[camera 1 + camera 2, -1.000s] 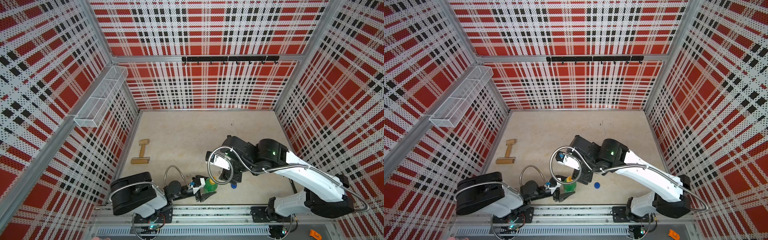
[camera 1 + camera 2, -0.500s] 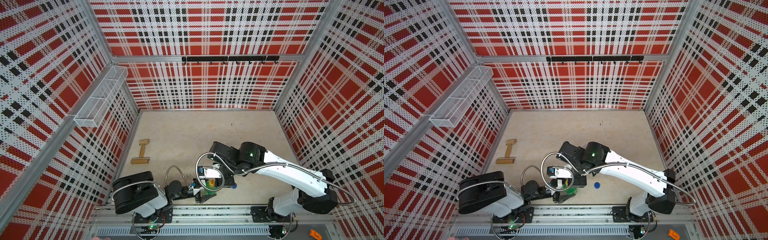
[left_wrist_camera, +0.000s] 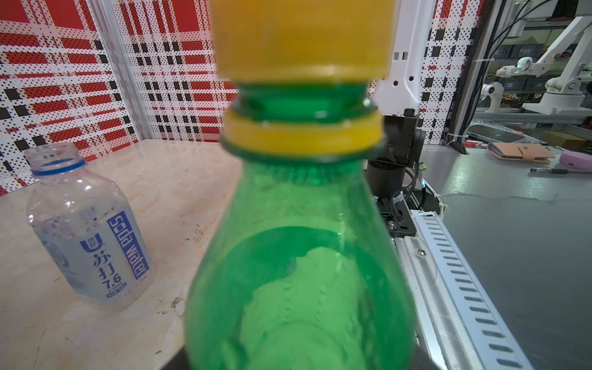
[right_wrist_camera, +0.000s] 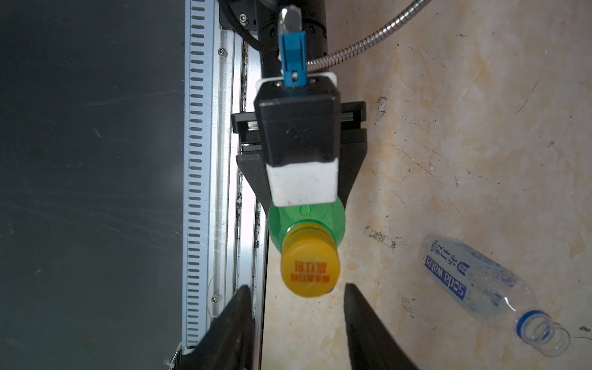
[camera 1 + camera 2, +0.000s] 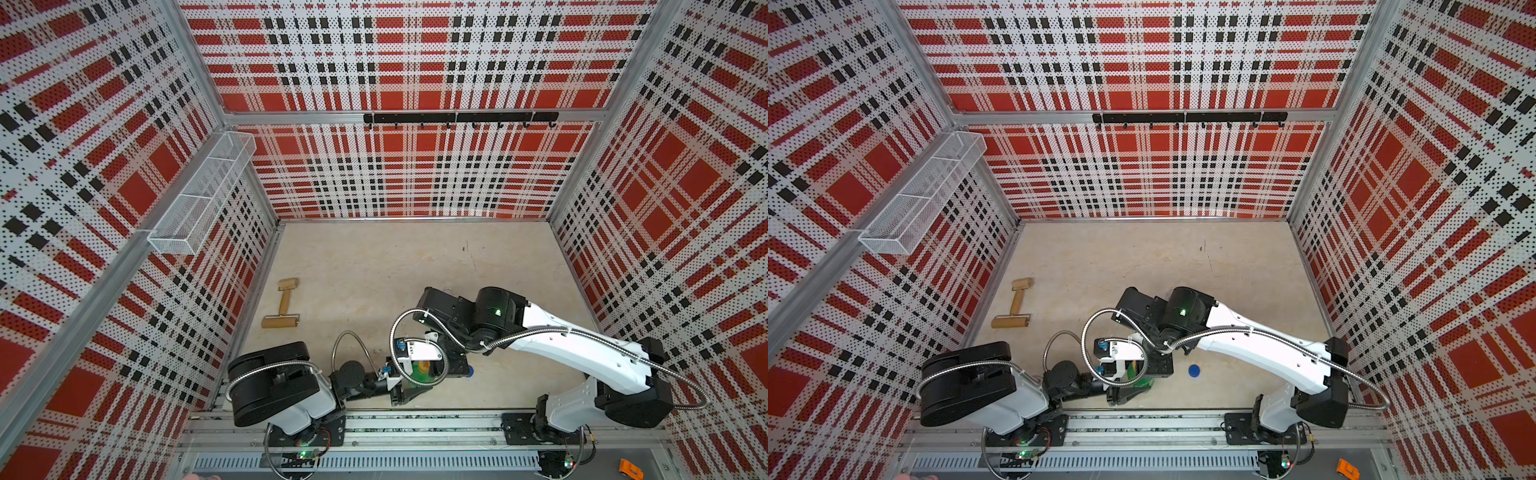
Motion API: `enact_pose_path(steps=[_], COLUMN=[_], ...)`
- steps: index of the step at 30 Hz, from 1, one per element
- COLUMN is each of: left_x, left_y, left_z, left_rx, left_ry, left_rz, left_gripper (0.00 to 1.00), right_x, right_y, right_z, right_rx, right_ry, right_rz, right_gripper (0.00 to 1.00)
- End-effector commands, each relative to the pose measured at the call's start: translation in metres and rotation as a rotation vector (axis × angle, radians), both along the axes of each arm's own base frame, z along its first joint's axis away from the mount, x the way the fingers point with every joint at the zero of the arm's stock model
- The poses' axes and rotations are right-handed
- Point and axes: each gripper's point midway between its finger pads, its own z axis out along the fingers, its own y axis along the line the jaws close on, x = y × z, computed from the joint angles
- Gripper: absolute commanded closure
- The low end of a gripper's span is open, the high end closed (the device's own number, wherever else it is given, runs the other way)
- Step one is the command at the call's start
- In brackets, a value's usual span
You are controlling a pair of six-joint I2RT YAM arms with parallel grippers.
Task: Screw on the bottle caps
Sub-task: Screw the bottle cap onto the plastic bottle.
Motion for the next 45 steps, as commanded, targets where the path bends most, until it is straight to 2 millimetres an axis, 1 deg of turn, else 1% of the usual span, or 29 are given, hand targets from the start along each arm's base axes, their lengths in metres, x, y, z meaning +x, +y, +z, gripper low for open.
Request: enact_pose_path(steps=[1, 5, 11, 16, 20, 23, 32, 39, 45], left_x=[0.002, 0.002, 0.002, 0.002, 0.002, 0.002, 0.004, 0.005, 0.008], left_y=[-0.005, -0.006, -0.007, -0.007, -0.007, -0.007, -0.007, -0.007, -0.005], left_z=[0.010, 0.010, 0.010, 0.009, 0.009, 0.009, 0.009, 0.010, 0.011], left_rx=[-0.032, -0.030, -0.028, -0.025, -0.026, -0.025, -0.025, -0.027, -0.027], left_ry=[-0.036, -0.043, -0.050, -0.054, -0.057, -0.058, -0.061, -0.064, -0.078], left_rz=[0.006, 0.003, 0.010, 0.013, 0.019, 0.019, 0.030, 0.035, 0.062], left_gripper=[0.46, 0.47, 0.47, 0.47, 0.47, 0.47, 0.47, 0.47, 0.47], right_x=[0.008, 0.009, 0.009, 0.010, 0.011, 0.009, 0.004, 0.006, 0.009], right_y=[0.013, 0.015, 0.013, 0.013, 0.012, 0.012, 0.008, 0.011, 0.013], right_z=[0.005, 0.002, -0.003, -0.006, -0.009, -0.008, -0.019, -0.018, -0.026], right_rx=[0.032, 0.024, 0.001, -0.005, -0.014, -0.010, -0.040, -0.034, -0.059], right_ry=[-0.037, -0.037, -0.036, -0.033, -0.034, -0.028, 0.001, 0.000, 0.007], right_rz=[-0.009, -0.014, -0.022, -0.025, -0.036, -0.036, -0.032, -0.042, -0.081], right_gripper=[0.49, 0.49, 0.50, 0.53, 0.52, 0.52, 0.53, 0.59, 0.67])
